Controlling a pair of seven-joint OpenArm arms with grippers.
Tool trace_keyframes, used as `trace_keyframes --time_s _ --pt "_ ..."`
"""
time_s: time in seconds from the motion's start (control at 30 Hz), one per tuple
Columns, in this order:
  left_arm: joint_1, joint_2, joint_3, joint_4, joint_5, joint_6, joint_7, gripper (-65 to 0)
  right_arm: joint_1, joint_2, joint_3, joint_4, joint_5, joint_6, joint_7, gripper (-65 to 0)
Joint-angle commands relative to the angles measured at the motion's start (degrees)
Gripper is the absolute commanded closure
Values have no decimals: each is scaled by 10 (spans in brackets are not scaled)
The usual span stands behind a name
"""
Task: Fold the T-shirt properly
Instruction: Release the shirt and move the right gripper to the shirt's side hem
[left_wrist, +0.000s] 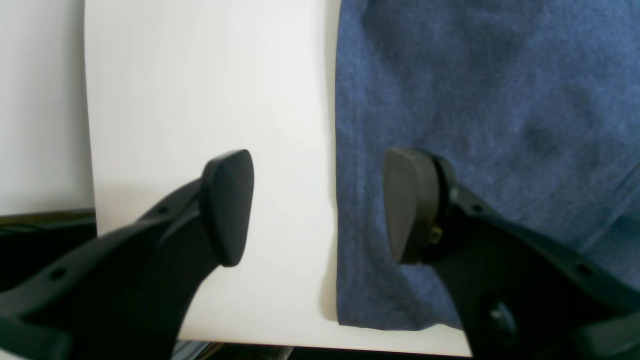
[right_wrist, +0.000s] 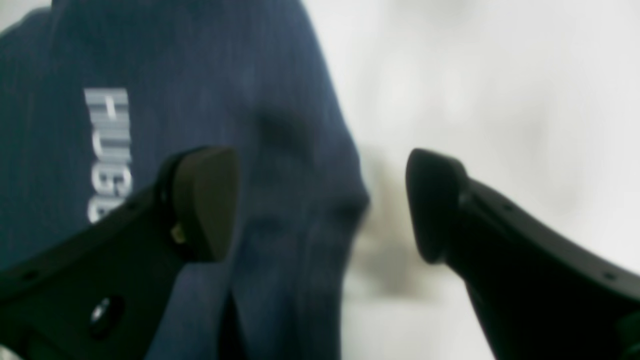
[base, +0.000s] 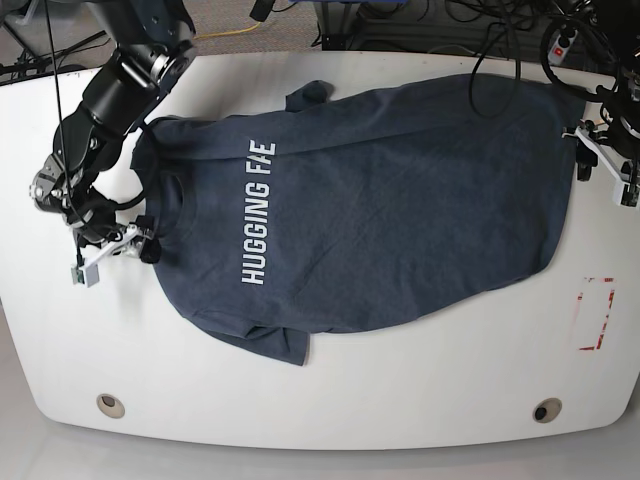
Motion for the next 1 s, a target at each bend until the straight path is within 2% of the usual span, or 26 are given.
trace_keyframes --time_s 0.0,0.13,0.23,0.37,0.47,0.63,0.83,0.9,0.97 --pt "-9 -10 -3 9 -7 1 -10 -378 32 21 -14 -32 3 5 32 -501" --pt "-12 -10 -3 9 -7 1 -10 -378 76 54 -73 -134 0 5 95 -501" --pt "-12 -10 -3 9 -7 9 -10 -378 99 69 -88 -206 -1 5 142 -501" --pt "-12 -10 -3 9 -7 33 -10 -378 127 83 -114 -289 -4 5 202 -501" --pt "-12 -10 -3 9 -7 36 -10 -381 141 87 -135 -331 -4 5 232 -501" --pt "-14 -10 -3 9 -7 37 -10 -382 144 82 -146 -357 -5 5 256 -501" --pt "-32 -10 -4 8 -7 37 -10 -385 135 60 -153 -359 -6 5 258 -499" --pt "-41 -10 -2 8 -7 38 -10 -396 128 58 -153 -357 -6 5 258 -471" --pt "-64 -10 -2 7 -6 38 -10 -447 127 58 -153 -357 -6 5 258 -376"
